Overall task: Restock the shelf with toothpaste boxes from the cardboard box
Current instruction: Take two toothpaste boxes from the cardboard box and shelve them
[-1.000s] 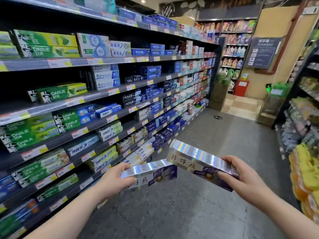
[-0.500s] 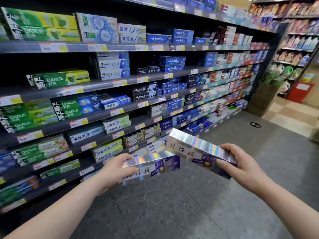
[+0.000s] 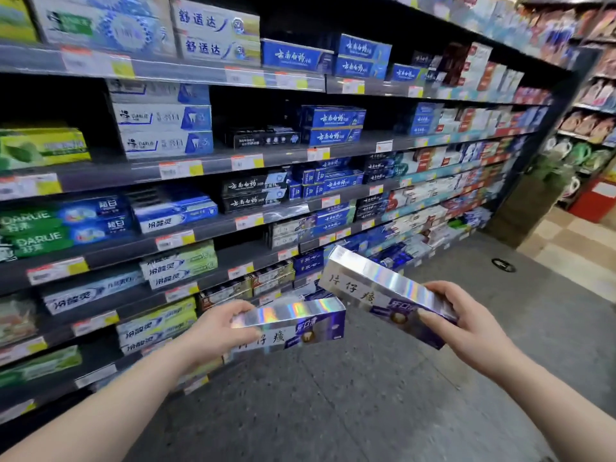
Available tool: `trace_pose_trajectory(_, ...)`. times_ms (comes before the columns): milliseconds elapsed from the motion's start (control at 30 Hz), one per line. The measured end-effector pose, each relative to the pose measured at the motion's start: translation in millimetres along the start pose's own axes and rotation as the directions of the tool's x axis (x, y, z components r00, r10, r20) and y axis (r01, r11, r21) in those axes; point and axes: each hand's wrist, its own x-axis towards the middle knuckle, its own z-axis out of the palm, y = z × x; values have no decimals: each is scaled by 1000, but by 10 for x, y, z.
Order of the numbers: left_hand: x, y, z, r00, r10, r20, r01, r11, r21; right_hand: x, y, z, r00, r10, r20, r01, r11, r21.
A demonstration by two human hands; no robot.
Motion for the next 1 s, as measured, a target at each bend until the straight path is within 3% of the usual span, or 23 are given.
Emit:
trace_pose_trajectory(367, 1056, -115, -86, 982, -168, -82, 162, 984, -75, 1943, 615, 418, 970, -92, 224, 76, 994, 80)
trace_pose_trajectory(633, 1593, -210, 209, 883, -449, -140, 415, 884, -217, 3436, 1220, 1095, 845, -231, 482, 219, 972, 82)
trace_pose_trajectory(867, 2144, -527, 401, 844, -471, -257, 386, 866, -317, 4238, 1515, 2115, 698, -398, 595, 393, 908, 147)
trace_pose_trajectory(1000, 2468, -862, 448, 850, -423, -313, 293, 875, -385, 4431, 1515, 2748, 676, -456, 579, 412, 885, 217)
